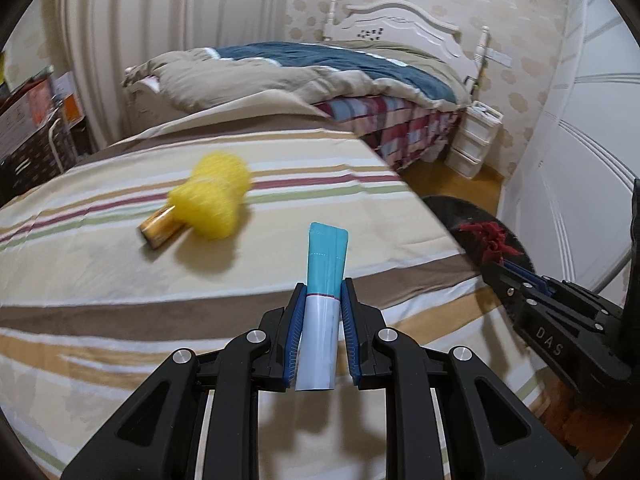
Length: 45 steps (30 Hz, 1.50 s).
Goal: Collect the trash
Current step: 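Carry the tube and dark red cloth over the black bin with both grippers, then open both grippers to drop the tube and cloth into the bin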
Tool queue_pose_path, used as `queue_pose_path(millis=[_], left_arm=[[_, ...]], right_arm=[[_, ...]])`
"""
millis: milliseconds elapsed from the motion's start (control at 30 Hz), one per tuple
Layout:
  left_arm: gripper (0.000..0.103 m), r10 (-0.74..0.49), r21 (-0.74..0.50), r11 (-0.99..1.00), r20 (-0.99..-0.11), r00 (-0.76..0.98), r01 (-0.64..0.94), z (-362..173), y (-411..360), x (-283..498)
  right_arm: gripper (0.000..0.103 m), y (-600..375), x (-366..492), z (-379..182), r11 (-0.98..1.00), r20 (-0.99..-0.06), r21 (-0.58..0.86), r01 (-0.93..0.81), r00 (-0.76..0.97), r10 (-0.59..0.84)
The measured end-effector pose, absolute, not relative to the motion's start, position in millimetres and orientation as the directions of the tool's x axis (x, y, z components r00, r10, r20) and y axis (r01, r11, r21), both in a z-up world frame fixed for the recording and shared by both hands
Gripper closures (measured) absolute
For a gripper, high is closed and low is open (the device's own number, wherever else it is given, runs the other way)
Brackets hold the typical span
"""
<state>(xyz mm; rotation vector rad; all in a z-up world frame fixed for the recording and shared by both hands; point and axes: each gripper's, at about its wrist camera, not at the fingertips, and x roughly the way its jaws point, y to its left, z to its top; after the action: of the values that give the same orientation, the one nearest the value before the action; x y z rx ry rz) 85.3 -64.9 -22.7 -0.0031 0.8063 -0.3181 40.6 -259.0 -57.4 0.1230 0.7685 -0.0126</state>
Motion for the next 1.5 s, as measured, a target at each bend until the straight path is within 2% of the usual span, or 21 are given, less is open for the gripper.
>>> queue_pose_path(millis=[567,1133,1200,1233,1267,1300,1367,1500], left_arm=[[0.082,-0.366,-0.110,0.905,-0.694,0.620,0.411,-19.5,-161.7,114.6],[0.082,-0.344,-0.052,0.897,-0.705,0.620,0.439,-31.9,-212.8,131.1],[0.078,-0.343,-0.056,0.898,-0.710,0.616,0.436,-33.0,-213.2,130.5],[0.073,-0.341,-0.057,0.900,-0.713,0.613,0.433,-33.9,-212.8,131.2],[0.063,-0.339,-0.059,0.902,-0.713,0.614,0.429,-34.1,-211.6,130.8],[0.057,-0.338,-0.062,0.904,-0.712,0.616,0.424,-33.9,-210.0,130.5],[0.045,-0.337,-0.072,0.910,-0.704,0.625,0.409,-32.0,-204.9,129.3],[0.035,-0.323,-0.074,0.920,-0.700,0.637,0.385,-29.1,-192.9,128.4]], right_arm=[[0.087,-340.4,52.8,-59.2,0.974,-0.688,0.109,0.198,0.722,-0.070],[0.086,-377.9,72.7,-81.7,0.954,-0.712,0.129,0.270,0.695,-0.100],[0.083,-380.1,73.0,-83.9,0.953,-0.714,0.130,0.274,0.693,-0.102],[0.078,-380.8,72.9,-84.7,0.952,-0.714,0.129,0.279,0.692,-0.106],[0.068,-381.3,73.0,-85.4,0.950,-0.715,0.127,0.284,0.690,-0.111],[0.060,-381.7,71.9,-86.1,0.949,-0.714,0.123,0.291,0.690,-0.119],[0.055,-381.9,69.8,-86.3,0.946,-0.710,0.115,0.302,0.691,-0.134],[0.048,-380.9,67.3,-86.2,0.944,-0.711,0.107,0.313,0.687,-0.147]])
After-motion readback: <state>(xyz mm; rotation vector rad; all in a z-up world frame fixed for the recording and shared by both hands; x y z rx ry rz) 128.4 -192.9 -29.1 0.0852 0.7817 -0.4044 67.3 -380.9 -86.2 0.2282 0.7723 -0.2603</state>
